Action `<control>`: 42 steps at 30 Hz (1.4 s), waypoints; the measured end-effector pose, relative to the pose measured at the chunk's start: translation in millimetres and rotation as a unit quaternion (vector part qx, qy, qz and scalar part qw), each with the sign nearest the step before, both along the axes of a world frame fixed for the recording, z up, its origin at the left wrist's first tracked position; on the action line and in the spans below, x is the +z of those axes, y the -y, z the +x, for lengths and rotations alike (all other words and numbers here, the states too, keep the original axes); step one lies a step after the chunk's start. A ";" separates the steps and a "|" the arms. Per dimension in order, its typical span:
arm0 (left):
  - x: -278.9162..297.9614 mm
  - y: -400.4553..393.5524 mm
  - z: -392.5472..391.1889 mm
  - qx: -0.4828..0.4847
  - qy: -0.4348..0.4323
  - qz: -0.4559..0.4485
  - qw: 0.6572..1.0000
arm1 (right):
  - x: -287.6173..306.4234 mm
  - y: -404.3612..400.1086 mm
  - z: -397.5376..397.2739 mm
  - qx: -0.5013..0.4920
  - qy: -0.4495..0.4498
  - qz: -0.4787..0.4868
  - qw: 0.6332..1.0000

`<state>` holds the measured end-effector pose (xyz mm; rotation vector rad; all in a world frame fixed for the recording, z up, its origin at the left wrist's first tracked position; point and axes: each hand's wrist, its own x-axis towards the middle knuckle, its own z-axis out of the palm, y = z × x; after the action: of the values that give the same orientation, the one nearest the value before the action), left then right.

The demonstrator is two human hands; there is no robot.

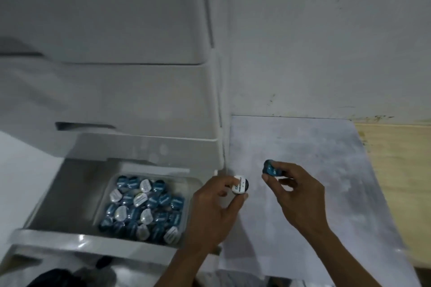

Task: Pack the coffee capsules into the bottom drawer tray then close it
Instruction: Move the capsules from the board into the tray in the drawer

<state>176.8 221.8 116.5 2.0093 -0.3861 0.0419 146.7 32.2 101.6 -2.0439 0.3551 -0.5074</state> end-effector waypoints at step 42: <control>-87.1 -169.0 105.4 -0.137 -0.043 0.298 0.944 | -61.5 -212.6 74.7 0.157 -0.200 -0.178 0.951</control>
<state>282.2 390.8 29.4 2.5170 -0.6791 -0.3774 221.5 244.7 40.1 -2.4993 0.1734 0.0520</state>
